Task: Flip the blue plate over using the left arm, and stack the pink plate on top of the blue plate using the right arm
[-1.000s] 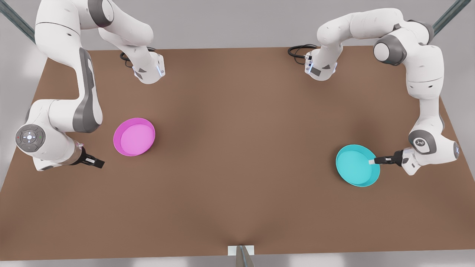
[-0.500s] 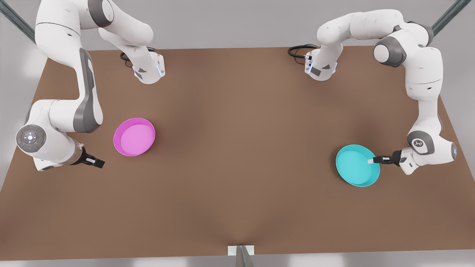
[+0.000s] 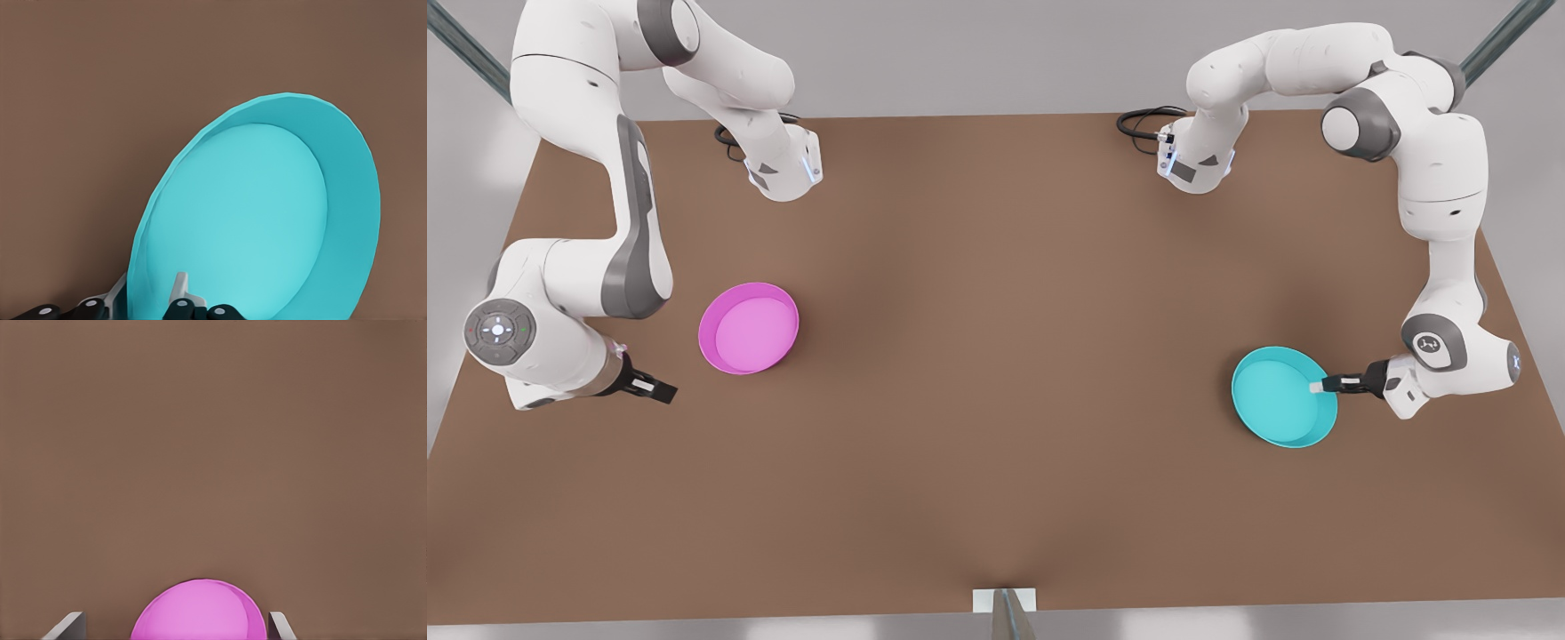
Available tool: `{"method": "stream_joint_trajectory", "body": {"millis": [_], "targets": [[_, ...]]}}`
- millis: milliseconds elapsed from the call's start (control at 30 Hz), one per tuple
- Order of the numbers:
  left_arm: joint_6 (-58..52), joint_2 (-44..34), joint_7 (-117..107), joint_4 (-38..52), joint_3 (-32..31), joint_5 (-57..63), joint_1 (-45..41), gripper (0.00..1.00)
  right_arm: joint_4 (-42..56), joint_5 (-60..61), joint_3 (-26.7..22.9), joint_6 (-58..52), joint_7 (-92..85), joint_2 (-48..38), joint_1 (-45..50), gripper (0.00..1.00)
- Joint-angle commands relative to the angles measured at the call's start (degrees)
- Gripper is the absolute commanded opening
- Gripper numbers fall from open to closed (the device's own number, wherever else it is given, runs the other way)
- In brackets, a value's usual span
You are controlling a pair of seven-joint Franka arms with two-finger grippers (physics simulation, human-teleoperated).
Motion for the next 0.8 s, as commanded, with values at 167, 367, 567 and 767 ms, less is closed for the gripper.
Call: {"method": "stream_joint_trajectory", "body": {"millis": [167,367,567,767], "targets": [[0.1,0.1,-0.1,0.0,0.0,0.0,0.0,0.37,0.0,0.0,0.0,0.1,0.0,0.0,0.0,1.0],[0.2,0.3,-0.2,0.0,0.0,-0.2,0.0,0.34,1.5,0.1,0.3,0.7,0.0,0.0,0.0,1.0],[0.3,0.4,-0.2,0.0,0.0,-0.2,0.0,0.31,3.8,0.4,0.4,2.5,0.0,0.1,0.4,1.0],[0.2,0.3,-0.2,0.1,0.0,-0.2,0.0,0.3,5.0,0.3,0.6,6.2,0.1,1.7,6.1,1.0]]}}
